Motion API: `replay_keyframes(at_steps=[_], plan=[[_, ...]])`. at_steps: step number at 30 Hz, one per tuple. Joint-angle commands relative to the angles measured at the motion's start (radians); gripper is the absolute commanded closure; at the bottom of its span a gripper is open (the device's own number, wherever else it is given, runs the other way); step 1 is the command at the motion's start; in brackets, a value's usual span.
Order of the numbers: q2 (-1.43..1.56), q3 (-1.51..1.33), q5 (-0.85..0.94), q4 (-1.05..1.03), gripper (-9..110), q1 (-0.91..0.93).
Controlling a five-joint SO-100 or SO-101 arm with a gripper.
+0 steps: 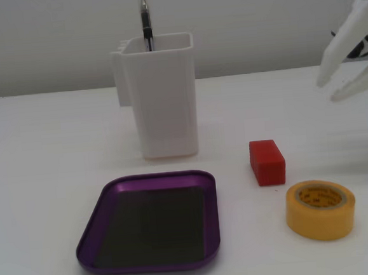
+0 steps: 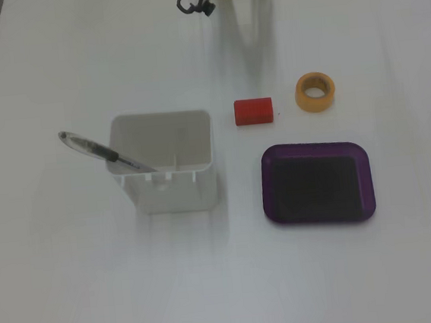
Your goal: Pick up the red cube and place it in the box.
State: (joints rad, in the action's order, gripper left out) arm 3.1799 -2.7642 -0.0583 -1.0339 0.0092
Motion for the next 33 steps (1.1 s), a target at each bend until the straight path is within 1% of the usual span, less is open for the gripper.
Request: replay_keyframes(at_steps=[1, 4, 9, 12, 17, 23, 27, 33], plan=[[-0.247, 0.166, 0.035, 0.008, 98, -0.028], [-0.497, 0.321, 0.037, -0.008, 95, -0.074], [-0.919, 0.609, 0.029, -0.087, 81, -0.101], [-1.129, 0.773, 0.029, -0.12, 74, -0.1], [-1.405, 0.965, 0.032, -0.12, 72, -0.087], [-1.565, 1.055, 0.034, -0.117, 72, -0.084], [-1.594, 1.049, 0.04, -0.114, 72, -0.077], [-1.597, 1.043, 0.046, -0.112, 72, 0.008]])
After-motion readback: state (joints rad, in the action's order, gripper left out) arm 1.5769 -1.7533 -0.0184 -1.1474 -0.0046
